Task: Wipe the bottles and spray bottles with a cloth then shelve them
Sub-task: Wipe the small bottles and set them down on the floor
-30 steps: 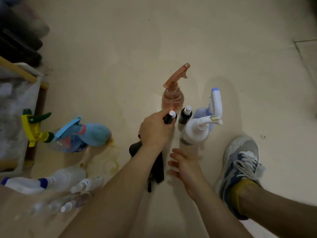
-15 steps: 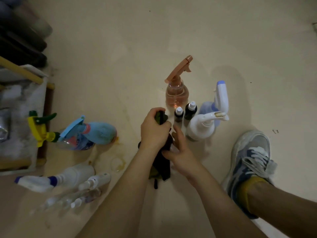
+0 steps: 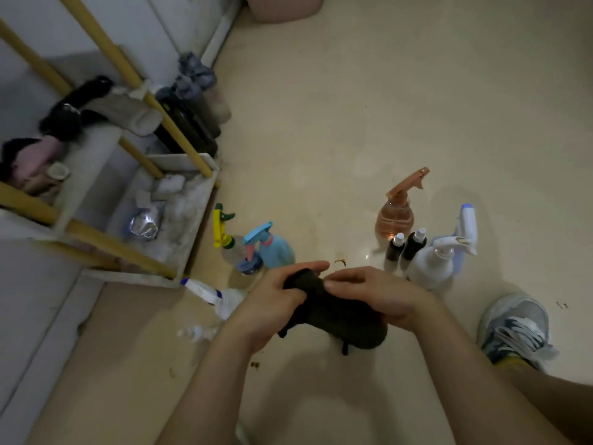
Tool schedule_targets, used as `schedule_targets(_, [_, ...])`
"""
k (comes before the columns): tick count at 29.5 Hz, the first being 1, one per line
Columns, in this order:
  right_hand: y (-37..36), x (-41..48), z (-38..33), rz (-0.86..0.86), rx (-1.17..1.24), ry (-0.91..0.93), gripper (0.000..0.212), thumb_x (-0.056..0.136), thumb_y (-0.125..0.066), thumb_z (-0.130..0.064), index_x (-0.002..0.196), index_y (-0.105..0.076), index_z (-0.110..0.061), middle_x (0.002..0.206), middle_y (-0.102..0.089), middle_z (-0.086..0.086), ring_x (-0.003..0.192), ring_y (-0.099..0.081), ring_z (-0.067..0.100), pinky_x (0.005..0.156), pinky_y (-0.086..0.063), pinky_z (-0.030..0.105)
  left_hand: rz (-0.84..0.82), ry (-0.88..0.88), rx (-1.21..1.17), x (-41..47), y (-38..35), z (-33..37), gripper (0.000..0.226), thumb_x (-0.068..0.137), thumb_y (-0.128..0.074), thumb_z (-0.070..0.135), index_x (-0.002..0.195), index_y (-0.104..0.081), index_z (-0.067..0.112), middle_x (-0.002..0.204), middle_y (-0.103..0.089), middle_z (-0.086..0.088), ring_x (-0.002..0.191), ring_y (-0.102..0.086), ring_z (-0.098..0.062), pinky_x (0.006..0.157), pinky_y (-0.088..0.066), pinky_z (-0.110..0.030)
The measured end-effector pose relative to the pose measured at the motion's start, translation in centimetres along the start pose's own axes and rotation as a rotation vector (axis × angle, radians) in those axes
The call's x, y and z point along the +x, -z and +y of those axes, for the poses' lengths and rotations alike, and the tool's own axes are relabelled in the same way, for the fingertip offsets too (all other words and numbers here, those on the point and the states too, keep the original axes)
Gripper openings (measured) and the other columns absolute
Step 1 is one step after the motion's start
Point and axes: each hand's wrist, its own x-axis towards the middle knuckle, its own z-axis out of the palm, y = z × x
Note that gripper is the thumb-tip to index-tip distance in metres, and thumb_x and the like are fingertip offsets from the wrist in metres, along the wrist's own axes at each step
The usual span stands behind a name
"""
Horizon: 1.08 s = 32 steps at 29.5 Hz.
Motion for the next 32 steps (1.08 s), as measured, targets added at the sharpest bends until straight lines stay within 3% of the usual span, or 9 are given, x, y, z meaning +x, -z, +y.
schedule_targets(3, [-3.2,-1.0,-1.5,0.019,-0.301,0.033,0.038,0.080,-0.071,-0.055,0.114,-0.070,-0.038,0.102,-0.075,-0.001,0.098,-0.069,0.018,0.096,-0.052,0.039,0.182,-0.123,0.023,-3.2,0.2,-0.4,0.056,0.083,-0.047,-0.013,0.105,-0.072,0.033,0.111,-0.069,0.008,0.105,-0.063,-0.009,0.084,-0.056,-0.023])
schedule_targets(6, [-5.1,-2.3,-2.4,0.175,-0.482,0.172,0.031,0.097,-0.055,-0.036,0.097,-0.074,-0.012,0.097,-0.070,0.015,0.095,-0.065,0.030,0.083,-0.050,0.038,0.470,-0.203,0.002,-5.0,1.9,-2.9,0.046,0.080,-0.058,-0.004,0.090,-0.072,0.038,0.099,-0.073,0.007,0.098,-0.066,-0.012,0.083,-0.054,-0.026])
schedule_targets(10, [-6.4,-4.4,-1.8,0.360,-0.187,0.142,0.023,0.090,-0.067,-0.035,0.090,-0.077,-0.014,0.090,-0.075,0.005,0.089,-0.069,0.019,0.084,-0.054,0.034,0.641,-0.130,-0.136,-6.0,4.9,-6.4,0.038,0.083,-0.059,-0.009,0.083,-0.072,0.027,0.090,-0.074,-0.002,0.090,-0.070,-0.020,0.074,-0.053,-0.024])
schedule_targets(16, [-7.4,-4.8,0.1,0.337,0.080,-0.137,0.025,0.083,-0.074,-0.024,0.092,-0.076,0.000,0.086,-0.074,0.019,0.087,-0.071,0.034,0.082,-0.058,0.042,0.587,0.071,0.165,-4.7,5.6,-10.5,0.013,0.086,-0.070,0.016,0.093,-0.071,0.026,0.099,-0.071,0.003,0.081,-0.065,-0.008,0.054,-0.043,-0.012])
schedule_targets(19, [-7.8,-3.2,1.4,0.496,0.326,-0.012,0.013,0.090,-0.067,-0.019,0.094,-0.074,-0.009,0.083,-0.075,0.009,0.077,-0.071,0.019,0.063,-0.056,0.029,0.550,0.132,0.335,-3.4,5.2,-11.9,0.026,0.079,-0.079,0.031,0.103,-0.069,0.028,0.101,-0.065,0.005,0.073,-0.065,-0.011,0.050,-0.045,-0.013])
schedule_targets(21, [-8.0,-2.4,2.0,0.541,0.433,0.036,0.012,0.094,-0.061,-0.018,0.097,-0.071,-0.012,0.084,-0.072,0.002,0.069,-0.067,0.007,0.051,-0.049,0.014,0.513,0.102,0.422,-1.9,5.0,-13.0,0.040,0.075,-0.080,0.027,0.114,-0.067,0.026,0.107,-0.064,0.004,0.086,-0.068,-0.021,0.067,-0.056,-0.025])
schedule_targets(24, [-7.6,-1.5,2.7,0.637,0.245,0.107,0.010,0.096,-0.059,-0.023,0.097,-0.069,-0.021,0.091,-0.067,-0.009,0.084,-0.061,0.004,0.062,-0.043,0.011,0.514,-0.001,0.788,0.5,5.2,-14.3,0.050,0.077,-0.071,0.017,0.126,-0.062,0.024,0.123,-0.062,0.000,0.115,-0.054,-0.030,0.095,-0.046,-0.039])
schedule_targets(28, [-6.8,0.8,2.7,0.628,-0.088,0.101,0.019,0.097,-0.057,-0.029,0.080,-0.067,-0.029,0.086,-0.066,-0.008,0.085,-0.060,0.010,0.070,-0.046,0.024,0.413,0.106,1.069,4.0,5.7,-14.9,0.026,0.081,-0.061,0.008,0.106,-0.067,0.014,0.099,-0.069,-0.007,0.097,-0.062,-0.030,0.073,-0.052,-0.038])
schedule_targets(32, [-7.6,1.7,2.5,0.450,0.684,-0.051,0.017,0.097,-0.058,-0.025,0.099,-0.071,-0.015,0.093,-0.073,0.009,0.084,-0.070,0.020,0.073,-0.055,0.035,0.425,0.126,0.995,3.6,6.1,-13.8,0.009,0.084,-0.063,0.015,0.092,-0.067,0.011,0.086,-0.069,-0.006,0.085,-0.065,-0.026,0.065,-0.044,-0.030])
